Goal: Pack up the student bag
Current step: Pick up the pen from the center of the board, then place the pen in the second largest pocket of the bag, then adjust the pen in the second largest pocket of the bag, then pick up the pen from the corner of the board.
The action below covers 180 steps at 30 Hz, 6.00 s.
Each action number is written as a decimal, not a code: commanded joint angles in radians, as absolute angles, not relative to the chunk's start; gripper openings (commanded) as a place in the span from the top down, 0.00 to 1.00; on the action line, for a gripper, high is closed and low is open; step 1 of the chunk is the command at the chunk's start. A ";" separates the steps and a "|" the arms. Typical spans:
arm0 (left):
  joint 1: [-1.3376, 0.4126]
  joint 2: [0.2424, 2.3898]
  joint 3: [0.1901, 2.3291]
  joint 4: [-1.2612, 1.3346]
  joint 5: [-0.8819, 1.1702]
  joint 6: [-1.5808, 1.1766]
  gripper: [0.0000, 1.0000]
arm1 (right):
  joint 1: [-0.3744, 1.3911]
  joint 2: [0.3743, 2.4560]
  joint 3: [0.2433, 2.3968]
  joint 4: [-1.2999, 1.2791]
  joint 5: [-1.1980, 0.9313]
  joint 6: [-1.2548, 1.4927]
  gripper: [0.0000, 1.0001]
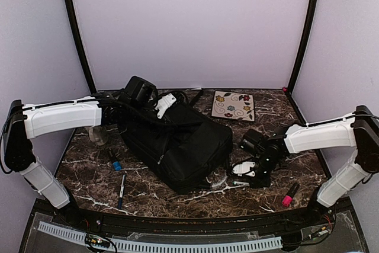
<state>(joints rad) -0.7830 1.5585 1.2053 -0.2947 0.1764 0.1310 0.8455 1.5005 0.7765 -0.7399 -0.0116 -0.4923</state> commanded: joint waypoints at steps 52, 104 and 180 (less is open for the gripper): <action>-0.755 1.524 1.212 -0.252 0.283 0.102 1.00 | 0.951 1.956 1.676 -0.635 -0.021 -0.272 0.86; -0.737 1.592 1.228 -0.256 0.291 0.078 1.00 | 0.765 2.107 1.605 -0.184 -0.744 0.382 0.93; -0.732 1.621 1.252 -0.279 0.299 0.081 1.00 | 0.578 0.899 0.439 -0.971 0.160 -1.312 0.29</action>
<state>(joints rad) -0.7174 1.6283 1.2160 -0.2901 0.2432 0.0822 0.5648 0.8520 0.4297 -1.0046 0.1951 -1.3769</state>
